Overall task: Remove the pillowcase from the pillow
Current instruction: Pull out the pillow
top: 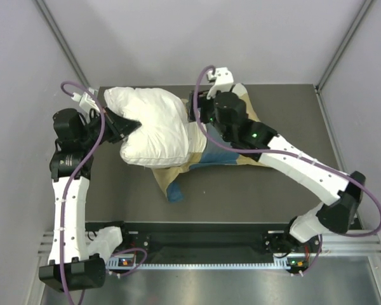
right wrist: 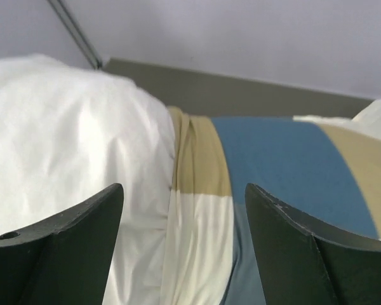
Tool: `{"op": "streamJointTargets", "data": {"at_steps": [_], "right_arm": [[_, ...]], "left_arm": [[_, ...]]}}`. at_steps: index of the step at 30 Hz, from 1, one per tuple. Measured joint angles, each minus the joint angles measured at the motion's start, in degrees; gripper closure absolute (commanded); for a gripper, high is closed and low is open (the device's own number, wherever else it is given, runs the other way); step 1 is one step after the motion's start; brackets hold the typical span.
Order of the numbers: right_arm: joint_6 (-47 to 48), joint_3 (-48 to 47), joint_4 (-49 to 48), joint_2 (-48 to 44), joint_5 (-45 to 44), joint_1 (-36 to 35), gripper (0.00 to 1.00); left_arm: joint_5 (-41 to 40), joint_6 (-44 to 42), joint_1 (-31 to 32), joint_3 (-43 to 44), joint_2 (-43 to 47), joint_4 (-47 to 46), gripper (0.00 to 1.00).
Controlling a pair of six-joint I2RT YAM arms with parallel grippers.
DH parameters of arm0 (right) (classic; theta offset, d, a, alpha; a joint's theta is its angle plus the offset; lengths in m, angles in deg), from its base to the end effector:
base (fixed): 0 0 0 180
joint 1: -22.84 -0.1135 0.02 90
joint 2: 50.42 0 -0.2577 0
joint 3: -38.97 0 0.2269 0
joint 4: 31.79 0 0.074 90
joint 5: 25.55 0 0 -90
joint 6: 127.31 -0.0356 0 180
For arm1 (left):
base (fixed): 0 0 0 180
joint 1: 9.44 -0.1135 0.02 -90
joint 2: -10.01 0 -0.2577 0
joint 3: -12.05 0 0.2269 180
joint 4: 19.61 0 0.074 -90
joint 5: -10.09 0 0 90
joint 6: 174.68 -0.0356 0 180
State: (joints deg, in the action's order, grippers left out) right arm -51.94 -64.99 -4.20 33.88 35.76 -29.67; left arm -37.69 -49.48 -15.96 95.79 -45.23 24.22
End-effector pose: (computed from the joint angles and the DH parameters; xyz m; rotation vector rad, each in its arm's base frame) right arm 0.2036 0.2374 0.4317 -0.1906 1.7016 0.4482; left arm 0.1709 -0.0045 0.4069 -0.1466 1.8831 -1.0200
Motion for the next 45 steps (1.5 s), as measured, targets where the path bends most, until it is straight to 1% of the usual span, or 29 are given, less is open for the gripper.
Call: {"op": "streamJointTargets", "data": {"at_steps": [6,10,20,23,34,41,45], "right_arm": [[-2.19,0.00,2.75,9.11,2.95,-0.74,0.23],[-3.23,-0.04,2.89,11.78,2.71,-0.81,0.23],[-4.61,-0.83,4.33,12.07,0.59,-1.14,0.22],[-4.63,-2.19,5.57,12.72,-0.13,-1.46,0.23],[-5.90,-0.79,6.69,12.76,-3.23,-1.70,0.22],[-8.07,4.26,5.35,12.11,-4.68,-1.36,0.22],[-8.31,5.75,4.72,10.97,-4.94,-0.61,0.22]], "left_arm": [[-1.07,-1.62,0.00,-0.28,0.50,1.57,1.00],[-2.38,-2.36,0.00,-0.28,1.42,3.69,1.00],[-11.28,-5.38,0.37,-0.02,6.58,10.47,1.00],[-12.15,-5.44,0.50,0.42,7.19,11.74,1.00],[-16.24,-6.86,0.92,3.52,7.50,16.63,1.00],[-18.60,-8.48,1.38,5.88,7.50,21.99,1.00],[-18.86,-8.57,1.40,6.73,7.50,23.06,1.00]]}}
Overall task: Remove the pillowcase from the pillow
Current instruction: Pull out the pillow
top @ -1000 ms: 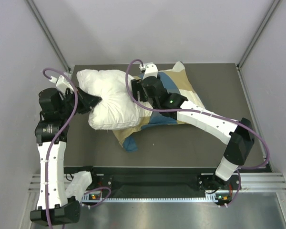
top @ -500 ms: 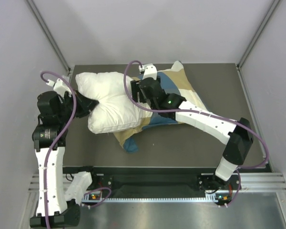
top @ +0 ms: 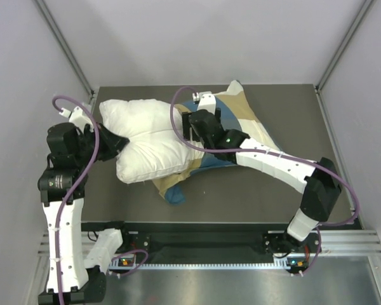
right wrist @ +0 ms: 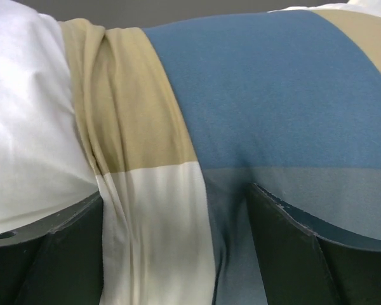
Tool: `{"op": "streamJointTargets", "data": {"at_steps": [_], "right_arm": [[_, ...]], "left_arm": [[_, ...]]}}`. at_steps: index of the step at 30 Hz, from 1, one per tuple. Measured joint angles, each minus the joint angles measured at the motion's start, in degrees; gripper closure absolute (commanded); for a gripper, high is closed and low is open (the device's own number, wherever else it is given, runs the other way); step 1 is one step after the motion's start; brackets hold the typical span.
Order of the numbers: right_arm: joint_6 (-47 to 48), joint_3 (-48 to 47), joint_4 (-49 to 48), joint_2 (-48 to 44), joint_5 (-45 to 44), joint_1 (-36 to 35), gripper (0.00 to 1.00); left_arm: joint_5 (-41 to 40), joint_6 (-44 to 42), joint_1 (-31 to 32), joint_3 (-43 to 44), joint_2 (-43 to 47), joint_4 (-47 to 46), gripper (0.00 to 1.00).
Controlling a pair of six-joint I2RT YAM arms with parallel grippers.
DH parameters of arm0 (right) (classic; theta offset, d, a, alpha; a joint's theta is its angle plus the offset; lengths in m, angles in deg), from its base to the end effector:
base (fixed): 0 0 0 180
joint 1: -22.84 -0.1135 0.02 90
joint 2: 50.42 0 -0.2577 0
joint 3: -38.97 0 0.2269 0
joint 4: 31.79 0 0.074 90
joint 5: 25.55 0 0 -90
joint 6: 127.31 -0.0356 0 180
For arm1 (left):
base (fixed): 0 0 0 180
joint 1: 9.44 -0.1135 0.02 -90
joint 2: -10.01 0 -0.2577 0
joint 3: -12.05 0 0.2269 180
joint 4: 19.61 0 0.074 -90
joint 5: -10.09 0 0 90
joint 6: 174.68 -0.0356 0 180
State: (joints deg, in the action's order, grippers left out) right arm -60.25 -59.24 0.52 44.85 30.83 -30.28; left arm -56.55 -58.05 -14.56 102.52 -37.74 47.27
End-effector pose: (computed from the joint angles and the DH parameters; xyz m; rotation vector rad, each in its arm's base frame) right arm 0.2322 0.2766 0.3309 -0.1768 1.9917 0.2407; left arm 0.1116 -0.0042 0.4145 -0.2890 1.9927 -0.6464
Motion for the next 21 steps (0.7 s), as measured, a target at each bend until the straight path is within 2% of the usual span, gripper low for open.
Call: {"op": "streamJointTargets", "data": {"at_steps": [2,5,6,7,8,17,21], "right_arm": [[-0.04,0.02,0.17,-0.07,-0.83,0.46,0.25],[0.26,0.37,0.39,-0.09,-1.84,1.46,0.54],[0.48,0.68,0.55,-0.09,-2.12,1.95,0.76],[0.85,1.09,0.76,-0.04,-2.51,2.49,0.90],[1.03,1.51,0.96,0.04,-2.56,3.13,1.00],[6.36,0.20,2.45,2.78,-7.89,4.02,1.00],[7.48,0.66,1.79,2.91,-8.02,6.58,1.00]], "left_arm": [[0.00,0.00,0.02,0.33,0.00,0.04,1.00],[0.15,0.00,0.13,0.79,0.00,0.07,1.00],[0.35,0.02,0.15,0.87,0.00,0.04,1.00],[0.68,0.11,0.15,0.87,0.02,0.00,1.00],[1.33,0.31,0.17,0.87,0.02,-0.04,1.00],[3.56,1.99,0.37,1.01,-0.48,-1.79,1.00],[3.69,2.12,0.79,4.87,-4.13,-1.53,1.00]]}}
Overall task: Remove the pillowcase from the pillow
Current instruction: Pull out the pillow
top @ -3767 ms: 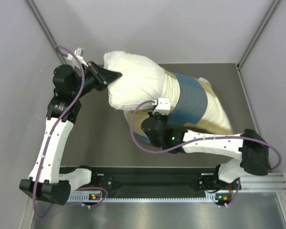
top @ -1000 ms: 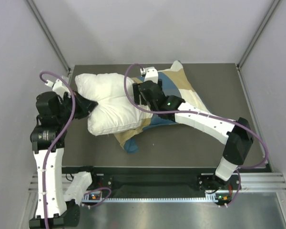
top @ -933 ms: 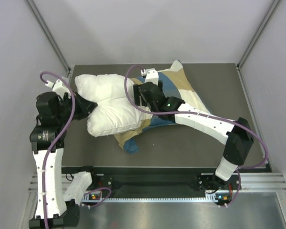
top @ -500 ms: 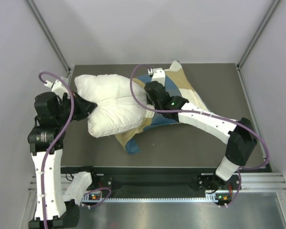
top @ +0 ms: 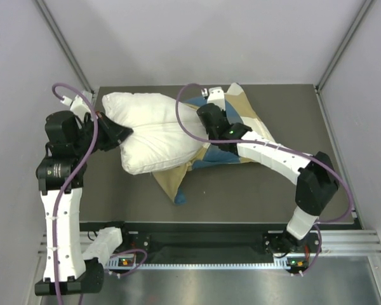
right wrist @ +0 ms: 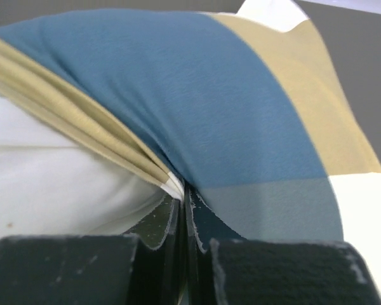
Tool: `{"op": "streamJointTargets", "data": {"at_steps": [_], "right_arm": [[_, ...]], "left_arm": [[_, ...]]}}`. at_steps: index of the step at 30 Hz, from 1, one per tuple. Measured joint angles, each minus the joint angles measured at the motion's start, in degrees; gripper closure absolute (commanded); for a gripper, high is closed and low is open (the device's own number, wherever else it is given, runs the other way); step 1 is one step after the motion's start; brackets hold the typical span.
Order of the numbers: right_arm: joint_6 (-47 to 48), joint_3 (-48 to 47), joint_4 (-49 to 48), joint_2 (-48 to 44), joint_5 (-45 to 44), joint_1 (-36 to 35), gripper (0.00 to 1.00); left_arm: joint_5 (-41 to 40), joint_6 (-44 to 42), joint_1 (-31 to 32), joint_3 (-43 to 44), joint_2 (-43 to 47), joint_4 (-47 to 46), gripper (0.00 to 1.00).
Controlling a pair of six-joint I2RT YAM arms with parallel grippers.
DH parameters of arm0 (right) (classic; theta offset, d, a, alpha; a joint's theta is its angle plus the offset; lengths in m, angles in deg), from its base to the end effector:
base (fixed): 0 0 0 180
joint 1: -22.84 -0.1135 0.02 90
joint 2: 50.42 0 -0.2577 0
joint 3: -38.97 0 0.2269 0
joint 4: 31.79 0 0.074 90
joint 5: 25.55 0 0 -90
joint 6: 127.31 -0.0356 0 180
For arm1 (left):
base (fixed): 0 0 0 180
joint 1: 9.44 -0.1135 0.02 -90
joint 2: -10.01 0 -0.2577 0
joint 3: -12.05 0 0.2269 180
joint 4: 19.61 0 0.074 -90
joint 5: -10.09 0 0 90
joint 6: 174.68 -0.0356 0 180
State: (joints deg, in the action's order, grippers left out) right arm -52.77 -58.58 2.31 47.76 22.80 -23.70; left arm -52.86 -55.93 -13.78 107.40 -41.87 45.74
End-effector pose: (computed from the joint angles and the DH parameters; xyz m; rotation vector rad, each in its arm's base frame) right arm 0.2691 0.2496 0.3088 -0.1501 2.0067 -0.1113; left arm 0.1246 -0.0068 0.4329 -0.2520 1.9650 -0.7392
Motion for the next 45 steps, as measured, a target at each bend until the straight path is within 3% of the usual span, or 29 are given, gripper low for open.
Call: {"op": "streamJointTargets", "data": {"at_steps": [10,17,22,27,28,29,31,32,35,36,40,45], "right_arm": [[0.63,6.49,-7.50,-4.17,8.28,10.21,1.00],[5.42,10.75,-6.43,-5.33,5.81,25.20,1.00],[7.23,12.31,-6.75,-8.52,3.91,29.77,1.00],[8.83,13.81,-5.73,-8.59,1.11,26.01,1.00],[8.79,13.94,-5.46,-8.59,0.76,24.74,1.00],[8.44,13.99,-4.94,-8.59,0.57,22.99,1.00],[7.13,14.45,-4.13,-8.59,0.50,19.28,1.00],[6.16,14.86,-4.00,-8.59,0.68,17.33,1.00],[2.86,16.35,-4.22,-8.59,2.38,12.44,1.00],[1.75,17.05,-4.59,-8.72,2.75,11.23,1.00],[-2.40,20.63,-6.14,-10.95,3.34,9.20,1.00],[-6.69,24.50,-8.28,-14.51,5.49,7.74,1.00]], "left_arm": [[-0.76,-1.18,1.68,13.86,-9.46,1.95,1.00],[-11.10,-4.59,-1.14,25.42,-6.23,-4.37,1.00],[-10.27,-3.87,-1.16,23.71,-1.99,-9.27,1.00],[-4.63,0.83,-1.14,13.31,-1.53,-15.65,1.00],[-3.17,2.05,-1.14,11.47,-1.92,-16.63,0.97],[-1.33,3.76,-1.14,9.46,-2.43,-18.08,0.80],[1.51,6.84,-1.05,5.88,-3.45,-21.03,0.61],[2.25,8.22,-0.63,4.42,-4.17,-22.49,0.44],[1.70,11.26,3.65,0.94,-6.49,-25.29,0.27],[0.79,11.72,6.51,0.55,-7.37,-26.12,0.07],[-3.45,11.82,19.80,0.24,-12.13,-29.07,0.01],[-11.54,9.90,28.17,-0.81,-19.63,-31.04,0.01]]}}
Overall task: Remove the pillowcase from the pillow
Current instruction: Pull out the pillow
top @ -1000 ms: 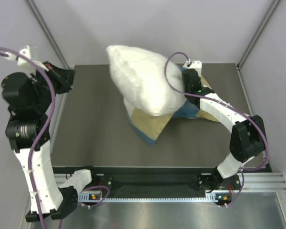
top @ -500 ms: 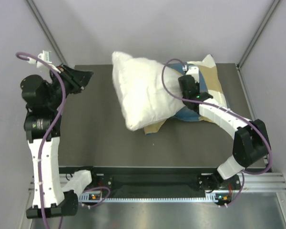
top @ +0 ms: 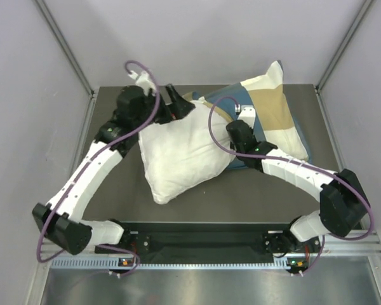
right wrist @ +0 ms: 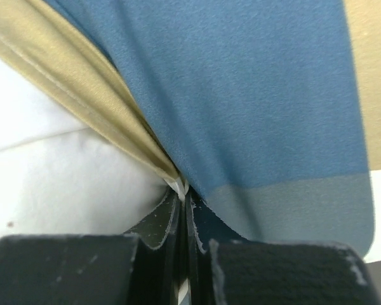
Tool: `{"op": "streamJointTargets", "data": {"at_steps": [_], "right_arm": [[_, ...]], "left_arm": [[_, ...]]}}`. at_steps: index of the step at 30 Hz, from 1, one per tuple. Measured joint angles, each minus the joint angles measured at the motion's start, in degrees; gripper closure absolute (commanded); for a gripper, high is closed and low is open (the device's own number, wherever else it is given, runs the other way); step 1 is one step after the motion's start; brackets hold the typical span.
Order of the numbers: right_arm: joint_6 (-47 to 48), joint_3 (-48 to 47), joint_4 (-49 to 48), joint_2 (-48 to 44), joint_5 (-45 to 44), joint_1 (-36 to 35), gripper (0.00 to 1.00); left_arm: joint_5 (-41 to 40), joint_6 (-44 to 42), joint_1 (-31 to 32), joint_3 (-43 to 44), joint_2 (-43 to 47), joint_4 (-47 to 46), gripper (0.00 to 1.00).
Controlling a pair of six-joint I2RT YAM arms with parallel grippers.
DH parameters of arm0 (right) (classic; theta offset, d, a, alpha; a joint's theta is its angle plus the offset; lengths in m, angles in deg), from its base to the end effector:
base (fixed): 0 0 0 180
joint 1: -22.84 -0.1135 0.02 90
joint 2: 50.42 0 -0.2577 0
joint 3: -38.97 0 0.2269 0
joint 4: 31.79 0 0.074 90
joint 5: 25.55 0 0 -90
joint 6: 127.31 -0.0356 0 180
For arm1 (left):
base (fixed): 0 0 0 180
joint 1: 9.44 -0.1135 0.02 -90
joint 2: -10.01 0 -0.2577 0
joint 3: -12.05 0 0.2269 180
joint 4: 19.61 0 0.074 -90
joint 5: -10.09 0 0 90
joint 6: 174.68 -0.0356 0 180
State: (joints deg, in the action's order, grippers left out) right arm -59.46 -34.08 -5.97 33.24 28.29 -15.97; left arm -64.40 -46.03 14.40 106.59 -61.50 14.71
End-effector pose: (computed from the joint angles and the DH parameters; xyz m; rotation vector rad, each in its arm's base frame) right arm 0.2448 0.1699 0.2668 0.0372 2.0709 -0.0517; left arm 0.2278 -0.1111 0.4255 -0.0338 1.8780 -1.0114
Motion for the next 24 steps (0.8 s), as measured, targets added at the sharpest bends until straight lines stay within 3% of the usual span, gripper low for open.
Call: {"op": "streamJointTargets", "data": {"at_steps": [7,15,16,17,19,20,21,24], "right_arm": [[-4.72,4.52,-2.25,-4.13,2.75,-3.56,1.00],[-7.67,6.75,-3.91,-6.78,6.95,-5.49,1.00],[-7.85,7.08,-3.89,-7.02,7.13,-5.49,1.00],[-8.02,7.43,-3.91,-7.37,7.34,-5.49,1.00],[-8.37,8.11,-3.87,-8.20,8.07,-5.55,1.00],[-8.57,8.44,-3.82,-8.63,8.59,-5.62,1.00],[-8.74,8.76,-3.78,-9.05,9.09,-5.75,1.00],[-8.96,9.77,-3.50,-10.23,9.35,-6.10,1.00]], "left_arm": [[-19.56,-7.06,15.19,0.11,-13.99,2.14,0.01],[-35.21,-11.30,21.90,0.94,-24.13,5.11,0.01],[-36.76,-11.58,22.80,0.68,-24.65,4.79,0.05],[-38.21,-11.76,23.47,0.15,-25.09,4.22,0.35],[-40.70,-11.89,24.41,-1.25,-25.81,2.86,0.68],[-41.11,-11.78,24.70,-2.36,-25.92,1.07,0.79],[-41.13,-11.85,24.96,-3.58,-25.94,-0.90,1.00],[-40.85,-11.85,25.64,-7.52,-24.63,-6.25,1.00]]}}
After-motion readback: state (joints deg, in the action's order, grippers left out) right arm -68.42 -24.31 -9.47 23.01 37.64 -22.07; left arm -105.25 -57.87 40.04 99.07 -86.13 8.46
